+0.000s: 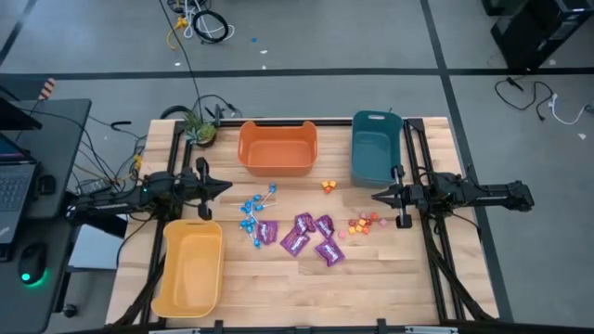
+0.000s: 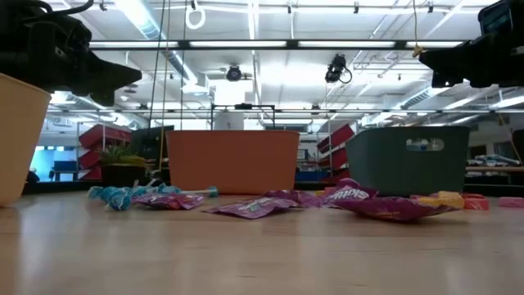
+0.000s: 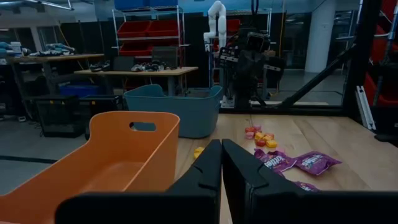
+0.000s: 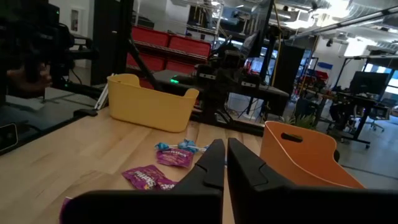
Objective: Sort candy
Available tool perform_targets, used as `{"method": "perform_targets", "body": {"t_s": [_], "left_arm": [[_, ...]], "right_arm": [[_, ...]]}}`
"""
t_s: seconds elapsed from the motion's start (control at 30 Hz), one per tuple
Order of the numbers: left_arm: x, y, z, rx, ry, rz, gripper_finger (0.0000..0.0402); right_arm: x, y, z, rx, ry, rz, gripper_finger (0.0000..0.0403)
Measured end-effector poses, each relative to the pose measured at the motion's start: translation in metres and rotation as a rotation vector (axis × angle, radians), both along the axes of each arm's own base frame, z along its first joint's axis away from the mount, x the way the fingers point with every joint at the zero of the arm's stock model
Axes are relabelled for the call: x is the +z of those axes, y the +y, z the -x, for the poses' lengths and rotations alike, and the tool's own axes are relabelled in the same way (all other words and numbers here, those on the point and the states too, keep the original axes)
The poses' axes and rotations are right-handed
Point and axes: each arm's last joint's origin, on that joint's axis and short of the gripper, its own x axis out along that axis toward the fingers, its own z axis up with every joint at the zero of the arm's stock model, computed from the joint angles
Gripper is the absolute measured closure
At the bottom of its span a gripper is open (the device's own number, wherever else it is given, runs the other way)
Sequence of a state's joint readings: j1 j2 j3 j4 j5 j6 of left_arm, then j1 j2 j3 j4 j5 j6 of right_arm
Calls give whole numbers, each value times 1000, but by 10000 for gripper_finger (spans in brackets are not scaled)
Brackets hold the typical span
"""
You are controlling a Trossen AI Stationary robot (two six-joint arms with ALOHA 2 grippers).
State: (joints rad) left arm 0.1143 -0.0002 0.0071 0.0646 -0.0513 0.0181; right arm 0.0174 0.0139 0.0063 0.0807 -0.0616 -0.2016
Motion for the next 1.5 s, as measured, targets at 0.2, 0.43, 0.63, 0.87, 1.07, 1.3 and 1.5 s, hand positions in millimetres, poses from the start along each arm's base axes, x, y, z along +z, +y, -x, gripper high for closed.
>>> {"method": "perform_targets", "body": {"t_s": [0.2, 0.43, 0.63, 0.87, 1.07, 1.3, 1.5], "left_arm": [[7, 0, 1, 0, -71, -9, 385], [27, -1, 6, -12, -289, 1, 385], [37, -1, 10, -66, -427, 156, 385], [43, -2, 13, -108, -512, 252, 385], [42, -1, 13, -151, -528, 436, 385], [42, -3, 13, -188, -511, 375, 390], [41, -3, 12, -167, -493, 310, 399]], "right_arm": [[3, -1, 0, -49, -38, 29, 398], [22, -1, 4, -41, -228, -16, 397], [35, -1, 9, 25, -359, -268, 396], [36, 1, 10, 130, -345, -299, 397], [37, 1, 10, 87, -366, -222, 395], [47, 1, 16, 97, -492, -219, 398], [54, 0, 22, 99, -591, -216, 395]]}}
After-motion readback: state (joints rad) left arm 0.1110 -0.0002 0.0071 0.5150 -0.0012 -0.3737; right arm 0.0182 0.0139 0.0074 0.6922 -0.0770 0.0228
